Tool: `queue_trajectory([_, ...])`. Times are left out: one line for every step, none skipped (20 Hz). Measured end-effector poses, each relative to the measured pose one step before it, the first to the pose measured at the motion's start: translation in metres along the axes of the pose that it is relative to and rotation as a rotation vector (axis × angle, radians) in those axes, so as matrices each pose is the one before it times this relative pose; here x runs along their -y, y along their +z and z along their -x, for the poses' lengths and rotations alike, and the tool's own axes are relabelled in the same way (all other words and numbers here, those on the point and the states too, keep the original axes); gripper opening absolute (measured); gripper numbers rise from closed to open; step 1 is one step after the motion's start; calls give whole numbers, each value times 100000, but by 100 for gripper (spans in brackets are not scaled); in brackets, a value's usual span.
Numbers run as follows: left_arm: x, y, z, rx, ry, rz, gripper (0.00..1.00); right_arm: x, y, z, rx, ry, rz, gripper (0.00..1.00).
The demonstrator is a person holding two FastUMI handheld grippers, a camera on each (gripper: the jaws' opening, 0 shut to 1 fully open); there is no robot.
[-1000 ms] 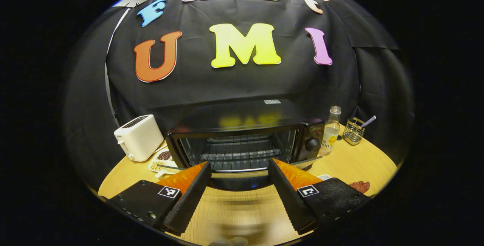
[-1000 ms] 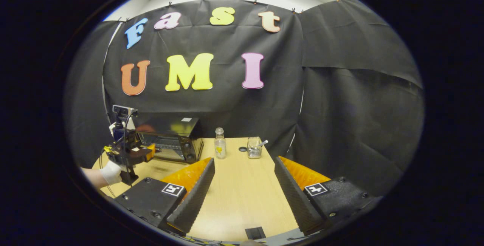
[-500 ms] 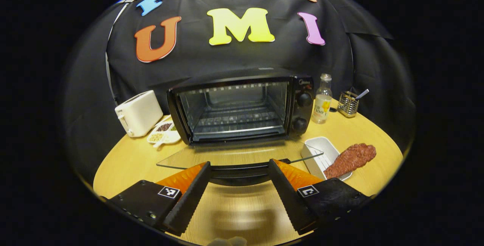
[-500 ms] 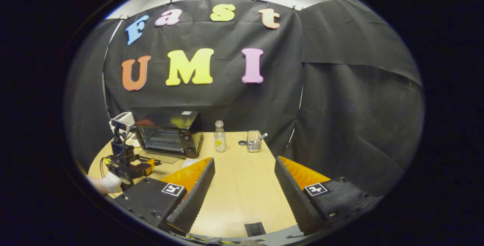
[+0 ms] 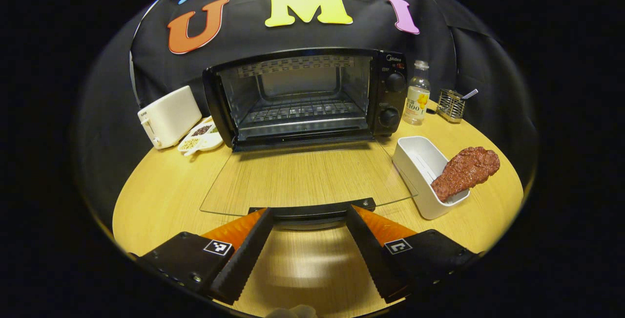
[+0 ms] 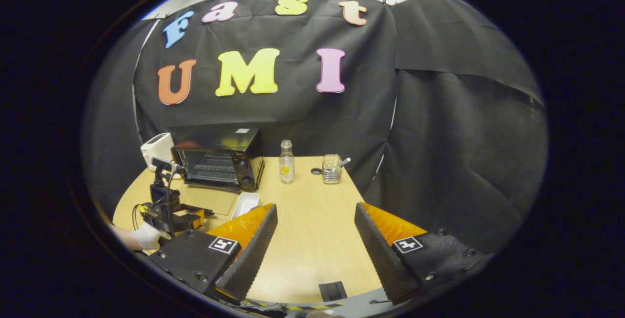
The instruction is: Open the electric oven with the left hand, put the food in, and close the electric oven.
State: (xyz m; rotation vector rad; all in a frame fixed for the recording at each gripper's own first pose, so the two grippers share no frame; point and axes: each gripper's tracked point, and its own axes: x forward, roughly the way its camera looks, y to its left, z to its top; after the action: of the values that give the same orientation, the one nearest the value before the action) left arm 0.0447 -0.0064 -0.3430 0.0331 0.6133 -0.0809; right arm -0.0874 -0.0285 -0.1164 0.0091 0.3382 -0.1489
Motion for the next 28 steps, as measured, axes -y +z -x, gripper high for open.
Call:
queue_trajectory([47,159,-61,403,-134,-636,97,-227,-88,-106,-448,517,441,100])
queue_trajectory([-77,70,77,181,93,-646,96,-202,-113,-328,-270,718,383,100])
queue_trajectory([52,89,4,604,-59,-58,96,-307,-252,-404,-795,1442,149,100])
queue_trajectory([43,362,235,1850,-423,602,97,-374,-89,-463,-927,2278,-765,100])
queue_trajectory([44,573,269,2461,-652,680,97,-660,-214,-407,-307,3052,-1955,100])
queue_trajectory([-151,441,554,1593,150,38,97,-288,-291,-866,-1669,1757,-1494,100])
queue_trajectory([-444,461,867,2059,217,-103,97,-36,-761,-1089,-2346,1985,-983,100])
queue_trajectory([-379,413,928,1633,221,-95,97,-205,-552,-933,-1965,1925,-938,100])
queue_trajectory([-336,385,973,1219,439,49,97,-274,-868,-1103,-3122,2289,-1123,100])
queue_trajectory([-259,444,1052,1336,362,254,97,-288,-685,-1169,-2627,2637,-1325,100])
queue_trajectory([-309,420,1137,1191,685,296,97,-219,-713,-1332,-3064,2010,-1370,100])
queue_trajectory([-383,314,1160,1333,1062,272,97,-243,-756,-1472,-3017,2604,-971,100])
queue_trajectory([-282,218,1112,812,680,8,97,-261,-667,-1624,-3361,1997,-848,99])
queue_trajectory([-335,82,1105,29,1148,-177,96,-516,-498,-1393,-2594,3082,-165,98])
queue_trajectory([-408,172,1131,273,1386,66,96,-395,-431,-1604,-2765,3124,-406,98])
queue_trajectory([-370,341,1045,406,1586,394,97,-244,-208,-1785,-2938,3638,-1736,97])
queue_trajectory([-238,272,898,115,1295,688,97,-200,-235,-1464,-2746,3329,-2764,97])
queue_trajectory([-240,370,807,-118,1370,637,97,-153,-79,-1671,-2754,3815,-4416,90])
queue_trajectory([-260,496,594,761,1339,378,97,-202,113,-1260,-2167,2927,-3378,89])
queue_trajectory([-301,471,388,767,1698,748,97,-234,106,-1675,-2870,3680,-4270,95])
queue_trajectory([-590,-285,373,-1414,2204,1729,96,10,26,-1182,-3009,2393,-3197,92])
queue_trajectory([-319,-77,311,-1331,2269,1871,96,-96,-11,-1223,-3326,2849,-3840,83])
queue_trajectory([-362,106,337,-885,2638,1377,97,-150,291,-1028,-1770,3375,-3060,87])
queue_trajectory([-412,205,358,-566,2597,968,96,-170,257,-791,-1697,3056,-3408,85])
queue_trajectory([-460,148,536,79,2950,715,97,-200,95,-813,-2474,3135,-3582,73])
queue_trajectory([-498,66,315,-539,3048,303,97,-144,276,-628,-1716,2123,-3503,75])
queue_trajectory([-355,-87,459,-862,2757,448,97,-99,36,-593,-2330,1453,-2573,64])
queue_trajectory([-340,11,281,-796,2306,997,97,220,-117,-534,-2595,-301,-2151,51])
